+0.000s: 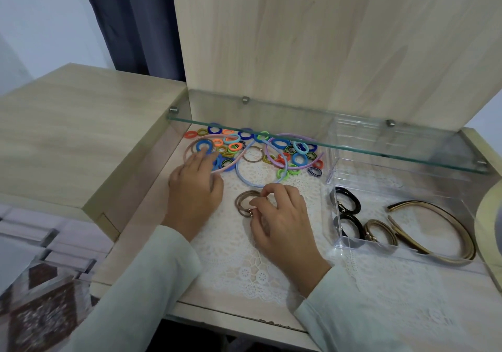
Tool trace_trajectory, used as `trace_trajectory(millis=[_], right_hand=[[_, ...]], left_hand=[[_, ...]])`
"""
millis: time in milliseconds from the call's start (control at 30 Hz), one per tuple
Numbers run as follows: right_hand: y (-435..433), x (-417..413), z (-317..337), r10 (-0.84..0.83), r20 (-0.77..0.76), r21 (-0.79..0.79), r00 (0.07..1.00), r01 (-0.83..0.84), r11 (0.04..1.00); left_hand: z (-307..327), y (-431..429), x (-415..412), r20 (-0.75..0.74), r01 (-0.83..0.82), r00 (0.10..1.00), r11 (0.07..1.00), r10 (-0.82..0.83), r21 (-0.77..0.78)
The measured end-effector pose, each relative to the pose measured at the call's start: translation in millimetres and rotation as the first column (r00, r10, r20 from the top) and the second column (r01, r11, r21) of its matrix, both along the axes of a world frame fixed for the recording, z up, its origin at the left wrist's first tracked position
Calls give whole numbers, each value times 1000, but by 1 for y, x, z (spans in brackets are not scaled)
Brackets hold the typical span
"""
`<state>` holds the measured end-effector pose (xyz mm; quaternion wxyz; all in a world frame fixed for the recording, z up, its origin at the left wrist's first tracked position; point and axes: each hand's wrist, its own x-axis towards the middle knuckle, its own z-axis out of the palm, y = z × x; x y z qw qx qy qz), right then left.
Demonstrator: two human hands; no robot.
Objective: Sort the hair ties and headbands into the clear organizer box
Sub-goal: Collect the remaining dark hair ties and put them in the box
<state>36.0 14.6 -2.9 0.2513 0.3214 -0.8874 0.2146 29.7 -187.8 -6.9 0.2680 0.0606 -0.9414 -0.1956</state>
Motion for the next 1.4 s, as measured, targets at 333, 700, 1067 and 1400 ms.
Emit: trace_trajectory(millis=[333, 700, 1067, 1400], right_hand=[[2, -40, -3, -326, 13, 18, 945, 326, 945], [1, -50, -11, -438, 63, 20, 897, 438, 899], [2, -49, -14, -429, 73, -2, 900, 431, 903], [4, -48, -13, -420, 95, -1, 903, 422, 907]], left_hand=[[27, -56, -56, 290, -151, 945, 988, 149, -15], [31, -62, -64, 322, -50, 944, 997, 66, -57], [18, -49, -28, -90, 36, 995, 995, -45, -98], [15, 8, 16, -216, 220, 935, 937, -282, -271]])
